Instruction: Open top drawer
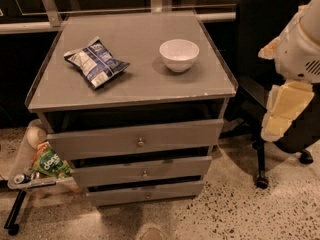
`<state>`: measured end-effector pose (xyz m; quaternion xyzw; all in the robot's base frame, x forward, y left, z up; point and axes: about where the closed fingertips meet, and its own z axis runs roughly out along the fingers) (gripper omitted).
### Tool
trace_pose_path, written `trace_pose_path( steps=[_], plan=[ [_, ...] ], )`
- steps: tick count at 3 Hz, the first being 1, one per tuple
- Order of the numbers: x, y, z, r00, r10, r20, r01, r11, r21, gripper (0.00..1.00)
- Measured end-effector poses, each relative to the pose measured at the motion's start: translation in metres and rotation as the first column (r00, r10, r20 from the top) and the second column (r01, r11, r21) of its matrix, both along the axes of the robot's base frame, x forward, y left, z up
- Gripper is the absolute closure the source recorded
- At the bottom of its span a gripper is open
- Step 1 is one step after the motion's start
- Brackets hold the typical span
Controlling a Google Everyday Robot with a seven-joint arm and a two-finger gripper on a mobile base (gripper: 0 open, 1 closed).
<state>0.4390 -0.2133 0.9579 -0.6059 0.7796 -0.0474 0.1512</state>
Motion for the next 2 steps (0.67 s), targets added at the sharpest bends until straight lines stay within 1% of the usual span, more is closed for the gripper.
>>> trace_pose_path(
  steps=[1, 2],
  plan=[
    [0.006, 0.0, -0.061, 0.9987, -0.034, -0.037, 0.034, 0.999, -0.01, 0.0],
    [0.02, -0.001, -0.138, 0.9946, -0.066, -0.081, 0.065, 0.998, -0.007, 0.0]
  ],
)
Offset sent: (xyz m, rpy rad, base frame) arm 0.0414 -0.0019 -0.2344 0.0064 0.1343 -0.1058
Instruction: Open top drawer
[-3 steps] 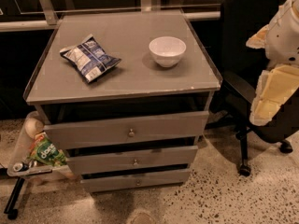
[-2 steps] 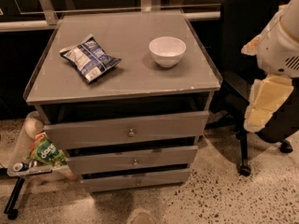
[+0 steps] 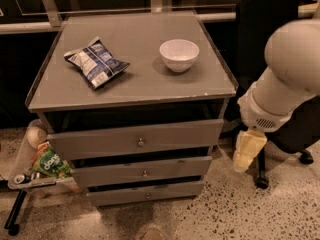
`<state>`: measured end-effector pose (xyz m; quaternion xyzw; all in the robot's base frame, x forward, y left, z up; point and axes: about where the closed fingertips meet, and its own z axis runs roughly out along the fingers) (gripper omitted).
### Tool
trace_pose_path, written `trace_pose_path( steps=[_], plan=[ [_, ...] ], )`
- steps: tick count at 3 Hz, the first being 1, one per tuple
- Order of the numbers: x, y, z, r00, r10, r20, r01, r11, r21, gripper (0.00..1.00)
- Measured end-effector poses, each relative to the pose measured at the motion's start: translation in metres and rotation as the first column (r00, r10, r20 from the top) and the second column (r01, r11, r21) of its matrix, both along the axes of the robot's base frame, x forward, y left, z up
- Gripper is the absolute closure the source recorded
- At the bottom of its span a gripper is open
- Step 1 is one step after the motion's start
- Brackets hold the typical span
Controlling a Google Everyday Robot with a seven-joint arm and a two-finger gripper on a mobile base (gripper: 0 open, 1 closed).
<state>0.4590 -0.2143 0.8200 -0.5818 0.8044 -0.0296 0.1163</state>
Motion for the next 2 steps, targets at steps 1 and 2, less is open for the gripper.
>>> trace_pose_path(
  steps=[1, 2],
  plan=[
    [0.0181, 0.0074, -0.0564, 0.9994, -0.013, -0.033, 0.013, 1.0, 0.025, 0.0],
    [0.02, 0.0078, -0.0601, 0.9994, -0.013, -0.033, 0.014, 0.999, 0.029, 0.0]
  ],
)
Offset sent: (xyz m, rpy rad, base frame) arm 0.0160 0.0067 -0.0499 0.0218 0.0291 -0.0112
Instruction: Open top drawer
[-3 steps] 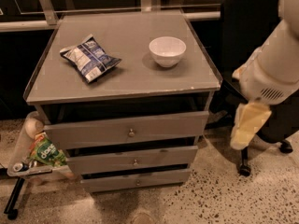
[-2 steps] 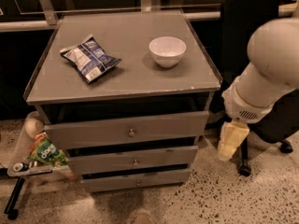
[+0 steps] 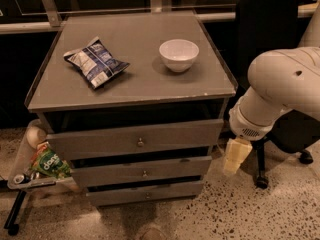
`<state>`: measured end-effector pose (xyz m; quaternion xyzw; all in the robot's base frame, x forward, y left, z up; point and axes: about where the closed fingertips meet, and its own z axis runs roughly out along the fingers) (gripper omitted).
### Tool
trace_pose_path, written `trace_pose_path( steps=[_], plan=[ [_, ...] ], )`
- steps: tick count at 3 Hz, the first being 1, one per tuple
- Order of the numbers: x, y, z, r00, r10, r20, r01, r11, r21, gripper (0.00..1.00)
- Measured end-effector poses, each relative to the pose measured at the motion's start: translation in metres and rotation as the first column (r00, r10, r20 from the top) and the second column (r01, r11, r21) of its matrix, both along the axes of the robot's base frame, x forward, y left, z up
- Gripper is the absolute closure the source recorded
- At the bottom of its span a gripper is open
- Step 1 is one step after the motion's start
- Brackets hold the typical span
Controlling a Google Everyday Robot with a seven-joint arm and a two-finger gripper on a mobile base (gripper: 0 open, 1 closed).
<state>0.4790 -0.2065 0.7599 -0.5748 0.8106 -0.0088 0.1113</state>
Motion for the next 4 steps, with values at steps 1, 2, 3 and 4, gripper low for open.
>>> trace_pose_path(
  steps=[1, 2, 3, 4],
  plan=[
    [0.002, 0.011, -0.008, 0.9999, 0.005, 0.015, -0.005, 1.0, 0.029, 0.0],
    [0.029, 0.037, -0.025, 0.9986, 0.005, 0.053, -0.009, 0.997, 0.078, 0.0],
    [0.055, 0.058, -0.041, 0.9972, 0.009, 0.074, -0.017, 0.995, 0.097, 0.0],
    [0.072, 0.077, -0.059, 0.9969, 0.014, 0.077, -0.023, 0.994, 0.107, 0.0]
  ],
)
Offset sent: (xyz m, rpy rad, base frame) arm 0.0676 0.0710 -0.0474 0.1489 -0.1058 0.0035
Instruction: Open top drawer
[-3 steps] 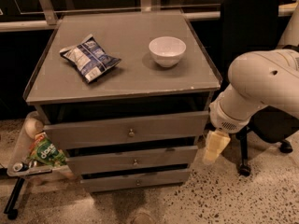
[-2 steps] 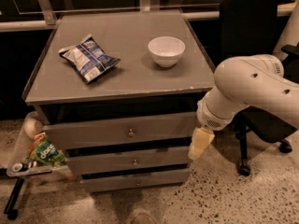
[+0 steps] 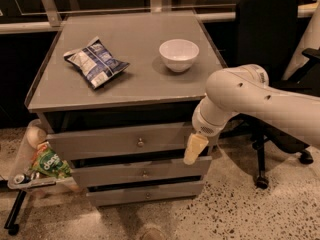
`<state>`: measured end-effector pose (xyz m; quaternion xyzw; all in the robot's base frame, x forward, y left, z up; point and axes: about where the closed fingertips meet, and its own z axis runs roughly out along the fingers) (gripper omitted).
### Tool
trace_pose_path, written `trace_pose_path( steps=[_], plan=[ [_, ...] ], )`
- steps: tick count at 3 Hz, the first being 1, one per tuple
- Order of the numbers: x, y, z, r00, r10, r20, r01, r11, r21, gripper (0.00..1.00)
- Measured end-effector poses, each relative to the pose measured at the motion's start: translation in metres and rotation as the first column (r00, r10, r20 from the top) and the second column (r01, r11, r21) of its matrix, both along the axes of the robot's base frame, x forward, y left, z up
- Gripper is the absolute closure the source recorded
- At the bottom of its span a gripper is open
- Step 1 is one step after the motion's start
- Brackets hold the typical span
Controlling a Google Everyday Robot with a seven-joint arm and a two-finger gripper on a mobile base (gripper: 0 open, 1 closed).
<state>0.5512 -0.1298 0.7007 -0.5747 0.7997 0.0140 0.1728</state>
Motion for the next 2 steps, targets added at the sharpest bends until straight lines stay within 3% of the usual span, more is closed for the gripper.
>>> trace_pose_path(
  steps=[2],
  plan=[
    [0.024, 0.016, -0.027, 0.9998, 0.02, 0.007, -0.019, 1.0, -0.018, 0.0]
  ],
)
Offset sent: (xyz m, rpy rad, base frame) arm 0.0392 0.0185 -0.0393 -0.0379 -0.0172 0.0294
